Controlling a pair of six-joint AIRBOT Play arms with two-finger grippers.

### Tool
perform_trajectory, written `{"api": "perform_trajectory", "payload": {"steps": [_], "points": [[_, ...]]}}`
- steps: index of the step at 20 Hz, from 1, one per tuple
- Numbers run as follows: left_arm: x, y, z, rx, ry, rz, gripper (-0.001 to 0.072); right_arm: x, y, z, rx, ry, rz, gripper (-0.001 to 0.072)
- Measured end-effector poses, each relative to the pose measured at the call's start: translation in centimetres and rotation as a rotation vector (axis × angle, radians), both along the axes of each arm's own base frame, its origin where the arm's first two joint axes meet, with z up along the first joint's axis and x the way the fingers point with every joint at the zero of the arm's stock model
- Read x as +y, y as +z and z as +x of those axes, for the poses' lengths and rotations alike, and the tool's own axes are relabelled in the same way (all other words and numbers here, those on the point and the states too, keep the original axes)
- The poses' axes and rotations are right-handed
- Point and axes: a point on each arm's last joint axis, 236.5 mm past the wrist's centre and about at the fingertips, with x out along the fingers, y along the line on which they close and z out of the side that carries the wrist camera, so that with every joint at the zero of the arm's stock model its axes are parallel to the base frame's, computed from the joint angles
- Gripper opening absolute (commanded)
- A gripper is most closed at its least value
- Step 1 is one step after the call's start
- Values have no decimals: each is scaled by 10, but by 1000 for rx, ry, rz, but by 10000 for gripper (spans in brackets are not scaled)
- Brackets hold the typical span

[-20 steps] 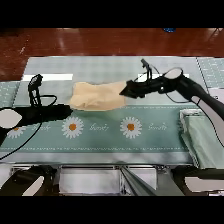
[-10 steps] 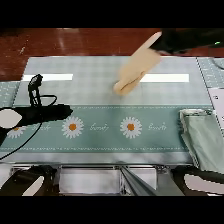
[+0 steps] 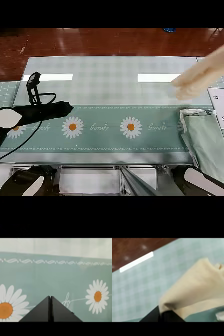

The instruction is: Fold the shirts.

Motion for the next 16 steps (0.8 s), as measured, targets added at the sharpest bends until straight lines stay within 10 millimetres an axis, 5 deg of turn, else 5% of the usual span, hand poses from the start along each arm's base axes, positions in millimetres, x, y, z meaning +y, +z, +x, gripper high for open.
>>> {"api": "perform_trajectory", "payload": {"steps": [6, 11, 12, 13, 14, 16], "points": [[2, 13, 19, -81, 46, -22, 19, -56, -51, -121, 308, -276, -63, 26], [4, 22, 30, -135, 78, -36, 19, -85, -129, -241, 639, -574, -107, 27], [5, 23, 32, -142, 81, -38, 19, -84, -144, -260, 699, -611, -100, 113], [5, 23, 32, -144, 83, -38, 19, -83, -160, -278, 763, -644, -94, 355], [5, 24, 33, -145, 83, -38, 19, -80, -173, -294, 822, -664, -89, 411], [5, 25, 34, -152, 85, -38, 19, -74, -195, -314, 910, -680, -69, 409]]}}
